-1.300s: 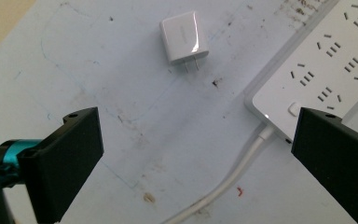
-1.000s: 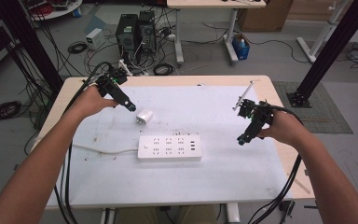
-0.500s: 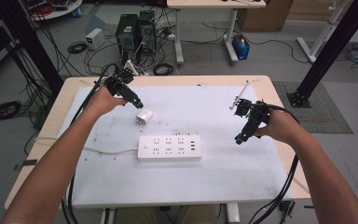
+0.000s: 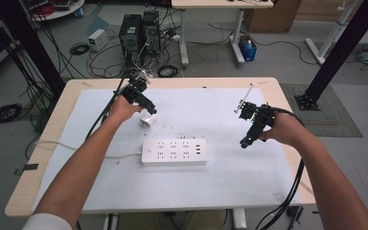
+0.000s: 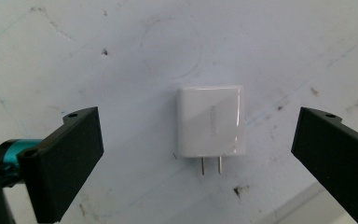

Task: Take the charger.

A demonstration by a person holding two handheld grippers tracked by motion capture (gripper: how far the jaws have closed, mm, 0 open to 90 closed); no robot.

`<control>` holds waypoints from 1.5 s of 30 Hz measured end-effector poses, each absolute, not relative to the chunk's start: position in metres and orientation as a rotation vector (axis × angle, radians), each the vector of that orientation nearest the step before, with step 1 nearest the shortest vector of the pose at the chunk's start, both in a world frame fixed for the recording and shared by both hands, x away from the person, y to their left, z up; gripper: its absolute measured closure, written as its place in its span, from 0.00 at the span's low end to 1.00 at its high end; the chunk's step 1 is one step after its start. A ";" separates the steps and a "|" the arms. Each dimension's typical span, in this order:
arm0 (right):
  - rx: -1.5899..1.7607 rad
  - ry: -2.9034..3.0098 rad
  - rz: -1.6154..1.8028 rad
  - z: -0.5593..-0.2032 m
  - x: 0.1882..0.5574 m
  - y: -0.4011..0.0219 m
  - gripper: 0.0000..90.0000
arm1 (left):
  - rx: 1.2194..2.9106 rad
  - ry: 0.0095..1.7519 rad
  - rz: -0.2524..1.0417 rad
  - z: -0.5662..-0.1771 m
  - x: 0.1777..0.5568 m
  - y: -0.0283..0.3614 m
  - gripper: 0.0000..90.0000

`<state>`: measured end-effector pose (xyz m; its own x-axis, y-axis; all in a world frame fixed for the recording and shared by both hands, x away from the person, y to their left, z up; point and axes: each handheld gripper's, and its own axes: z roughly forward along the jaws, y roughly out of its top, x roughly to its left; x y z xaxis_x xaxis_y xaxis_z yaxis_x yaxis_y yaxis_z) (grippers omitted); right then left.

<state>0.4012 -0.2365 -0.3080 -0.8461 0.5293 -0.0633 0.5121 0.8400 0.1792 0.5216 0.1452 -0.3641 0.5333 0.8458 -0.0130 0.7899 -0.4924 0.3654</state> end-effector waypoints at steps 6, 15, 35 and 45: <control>0.846 2.909 0.232 -0.311 0.402 -0.237 0.05 | 2.469 1.379 0.246 -0.391 0.527 0.138 0.02; 0.853 2.912 0.235 -0.314 0.404 -0.242 0.05 | 2.503 1.380 0.216 -0.412 0.528 0.139 0.10; 0.857 2.916 0.239 -0.320 0.404 -0.243 0.05 | 2.537 1.281 0.196 -0.413 0.522 0.144 0.47; 0.870 2.904 0.243 -0.318 0.401 -0.244 0.05 | 2.534 1.249 0.224 -0.399 0.516 0.148 0.47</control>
<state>0.4014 -0.2440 -0.3183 -0.8316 0.5531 -0.0505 0.5370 0.8240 0.1809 0.5160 0.1479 -0.3988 0.6084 0.7936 0.0043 0.7457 -0.5735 0.3391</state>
